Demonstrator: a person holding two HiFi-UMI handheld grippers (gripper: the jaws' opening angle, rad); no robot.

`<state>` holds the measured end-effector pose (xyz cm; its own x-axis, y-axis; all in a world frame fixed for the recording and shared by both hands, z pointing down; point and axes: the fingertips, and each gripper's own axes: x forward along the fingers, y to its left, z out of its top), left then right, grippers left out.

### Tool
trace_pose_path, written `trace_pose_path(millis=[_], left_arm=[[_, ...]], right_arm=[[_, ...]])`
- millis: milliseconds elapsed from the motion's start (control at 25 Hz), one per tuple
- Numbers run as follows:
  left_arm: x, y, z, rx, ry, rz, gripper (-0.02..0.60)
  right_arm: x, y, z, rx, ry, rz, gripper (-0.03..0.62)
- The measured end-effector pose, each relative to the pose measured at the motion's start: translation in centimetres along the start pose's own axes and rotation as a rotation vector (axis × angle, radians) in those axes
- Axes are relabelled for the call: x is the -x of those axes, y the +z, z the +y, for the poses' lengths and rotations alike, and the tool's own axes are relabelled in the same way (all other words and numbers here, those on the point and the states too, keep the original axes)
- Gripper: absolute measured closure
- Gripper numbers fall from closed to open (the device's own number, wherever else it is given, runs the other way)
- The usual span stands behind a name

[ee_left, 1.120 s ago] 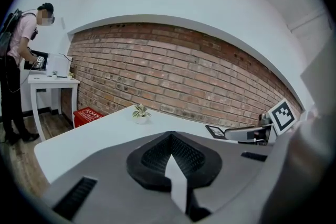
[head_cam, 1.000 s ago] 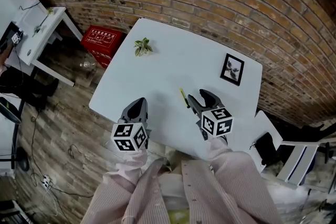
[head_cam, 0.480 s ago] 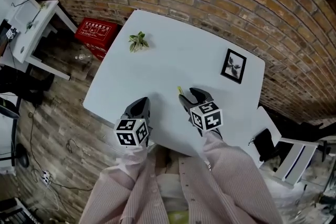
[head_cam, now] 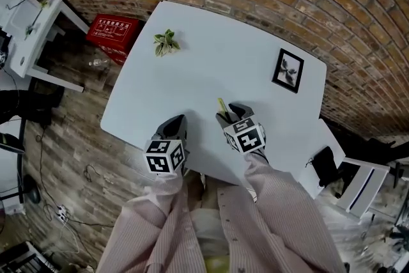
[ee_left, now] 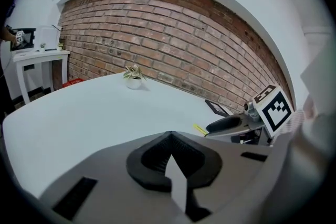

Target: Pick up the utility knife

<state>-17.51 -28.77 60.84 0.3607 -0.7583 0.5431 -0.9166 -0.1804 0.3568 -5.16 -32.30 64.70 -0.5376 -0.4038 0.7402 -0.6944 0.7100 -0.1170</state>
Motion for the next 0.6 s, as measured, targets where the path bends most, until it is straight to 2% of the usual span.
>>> trace_pose_path(millis=[400,600], left_arm=[[-0.2,-0.4,0.0,-0.002,-0.004,0.011,0.589],[-0.1,-0.2,0.1,-0.006,-0.004,0.010,0.589]], right_arm=[[-0.2,-0.1,0.3,0.064,-0.027,0.028,0.391],[0.0,-0.2,1.1,0.077,-0.008,0.052,0.442]])
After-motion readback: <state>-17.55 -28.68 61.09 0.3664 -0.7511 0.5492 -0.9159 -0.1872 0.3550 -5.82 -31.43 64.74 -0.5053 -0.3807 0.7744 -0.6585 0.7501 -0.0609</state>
